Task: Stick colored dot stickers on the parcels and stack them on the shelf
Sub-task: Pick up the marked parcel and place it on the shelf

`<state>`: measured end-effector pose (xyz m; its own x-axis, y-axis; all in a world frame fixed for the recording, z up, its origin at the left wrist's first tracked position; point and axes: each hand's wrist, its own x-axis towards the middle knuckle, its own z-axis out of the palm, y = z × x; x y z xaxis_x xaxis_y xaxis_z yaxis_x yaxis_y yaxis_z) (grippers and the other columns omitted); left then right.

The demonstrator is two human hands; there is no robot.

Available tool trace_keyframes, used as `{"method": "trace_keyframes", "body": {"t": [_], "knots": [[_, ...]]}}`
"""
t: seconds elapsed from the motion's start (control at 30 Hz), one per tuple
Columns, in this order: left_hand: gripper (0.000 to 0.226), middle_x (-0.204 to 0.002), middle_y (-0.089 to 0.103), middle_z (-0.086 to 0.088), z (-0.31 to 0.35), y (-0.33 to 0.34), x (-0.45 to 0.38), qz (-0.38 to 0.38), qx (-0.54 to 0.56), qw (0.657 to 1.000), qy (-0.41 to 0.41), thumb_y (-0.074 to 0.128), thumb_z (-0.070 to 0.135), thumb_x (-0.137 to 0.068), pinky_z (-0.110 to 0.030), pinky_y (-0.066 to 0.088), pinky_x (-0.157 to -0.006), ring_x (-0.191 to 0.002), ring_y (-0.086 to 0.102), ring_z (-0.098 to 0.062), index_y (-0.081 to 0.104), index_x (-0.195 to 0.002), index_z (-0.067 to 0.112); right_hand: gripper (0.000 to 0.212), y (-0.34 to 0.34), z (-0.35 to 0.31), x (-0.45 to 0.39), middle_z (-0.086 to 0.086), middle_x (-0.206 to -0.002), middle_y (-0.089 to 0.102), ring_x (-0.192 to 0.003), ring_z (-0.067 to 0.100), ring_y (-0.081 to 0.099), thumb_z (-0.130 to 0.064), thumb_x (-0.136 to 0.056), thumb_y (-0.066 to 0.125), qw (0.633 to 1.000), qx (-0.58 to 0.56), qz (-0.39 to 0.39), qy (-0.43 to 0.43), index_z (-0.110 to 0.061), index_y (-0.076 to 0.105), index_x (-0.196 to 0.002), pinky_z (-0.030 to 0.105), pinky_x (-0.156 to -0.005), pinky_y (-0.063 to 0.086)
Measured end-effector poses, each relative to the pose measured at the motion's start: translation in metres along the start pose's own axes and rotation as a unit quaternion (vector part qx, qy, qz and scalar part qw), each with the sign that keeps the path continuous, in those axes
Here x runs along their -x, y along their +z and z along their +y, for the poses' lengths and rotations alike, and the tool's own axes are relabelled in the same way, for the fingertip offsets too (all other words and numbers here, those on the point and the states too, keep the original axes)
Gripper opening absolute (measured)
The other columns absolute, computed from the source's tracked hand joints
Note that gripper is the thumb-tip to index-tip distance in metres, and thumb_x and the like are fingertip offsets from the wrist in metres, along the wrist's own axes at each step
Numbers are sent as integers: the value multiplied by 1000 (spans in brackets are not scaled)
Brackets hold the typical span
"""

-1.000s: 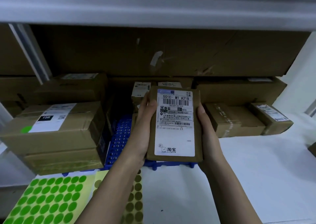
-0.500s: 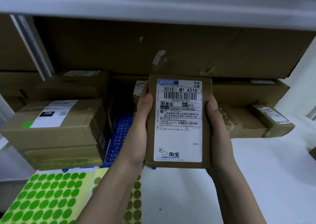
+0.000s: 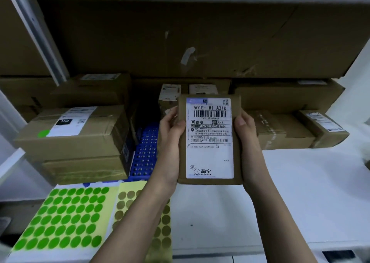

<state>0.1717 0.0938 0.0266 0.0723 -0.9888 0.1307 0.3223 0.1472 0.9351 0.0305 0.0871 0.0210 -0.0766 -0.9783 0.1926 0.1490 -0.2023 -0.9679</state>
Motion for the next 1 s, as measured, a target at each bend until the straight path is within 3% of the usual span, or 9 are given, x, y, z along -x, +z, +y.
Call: {"method": "trace_keyframes", "body": {"t": [0.07, 0.2, 0.27, 0.33, 0.4, 0.47, 0.67, 0.87, 1.0], "knots": [[48, -115, 63, 5, -13, -2, 4, 3, -14, 1000, -23, 63, 50, -75, -23, 52, -74, -99, 65, -8, 49, -120, 40, 55, -4, 14, 6, -20, -109, 63, -95, -3, 65, -55, -82, 47, 999, -3, -2, 45, -34, 42, -133, 13, -69, 51], [52, -121, 63, 7, -52, -7, 17, -8, -32, 993, -115, 53, 58, -79, -34, 51, -90, -108, 63, -11, 48, -128, 39, 45, -16, 49, 23, 0, -115, 69, -103, 20, 68, -49, -95, 41, 987, -41, 17, 155, -28, 49, -134, 42, -91, 53], [61, -126, 61, 1, -74, -12, 25, 27, -42, 982, -181, 58, 65, -75, -41, 51, -93, -110, 62, -17, 53, -127, 34, 43, -20, 64, 32, 2, -113, 70, -101, 22, 68, -48, -96, 39, 980, -36, 32, 192, -26, 55, -130, 44, -93, 52], [62, -122, 63, -4, -88, -18, 34, 58, -37, 967, -247, 55, 65, -75, -38, 54, -85, -105, 64, -20, 57, -123, 26, 42, -24, 79, 39, 1, -113, 70, -102, 23, 68, -49, -97, 38, 970, -19, 44, 237, -28, 56, -129, 44, -95, 51], [42, -105, 71, -6, -97, -21, 39, 61, -40, 955, -289, 45, 51, -90, -33, 54, -71, -91, 69, -21, 65, -111, 21, 46, -27, 90, 44, 1, -118, 68, -106, 23, 66, -54, -94, 42, 961, 1, 56, 270, -29, 56, -129, 47, -99, 48], [37, -94, 75, -5, -103, -20, 43, 53, -25, 947, -317, 39, 42, -96, -29, 52, -63, -81, 70, -19, 68, -104, 20, 54, -30, 101, 48, 1, -123, 66, -109, 23, 64, -59, -86, 46, 954, 16, 73, 290, -29, 57, -129, 47, -101, 47], [28, -106, 70, -4, -128, -20, 52, 81, -35, 943, -320, 41, 35, -98, -33, 53, -69, -94, 68, -23, 54, -121, 27, 37, -35, 116, 57, 9, -107, 71, -97, 26, 67, -33, -103, 34, 947, 91, 79, 299, -13, 63, -115, 39, -88, 53], [28, -97, 72, -10, -137, -18, 55, 105, -48, 931, -347, 36, 30, -100, -37, 56, -70, -89, 68, -29, 63, -98, 24, 36, -37, 124, 57, 10, -105, 70, -94, 24, 67, -30, -103, 34, 942, 121, 70, 303, -10, 62, -112, 28, -70, 51], [29, -102, 71, -8, -142, -18, 53, 93, -87, 932, -341, 35, 26, -99, -31, 54, -61, -90, 68, -26, 63, -105, 21, 36, -39, 128, 55, 10, -101, 70, -89, 23, 67, -35, -102, 38, 940, 137, 57, 308, -9, 63, -106, 26, -67, 49]]}}
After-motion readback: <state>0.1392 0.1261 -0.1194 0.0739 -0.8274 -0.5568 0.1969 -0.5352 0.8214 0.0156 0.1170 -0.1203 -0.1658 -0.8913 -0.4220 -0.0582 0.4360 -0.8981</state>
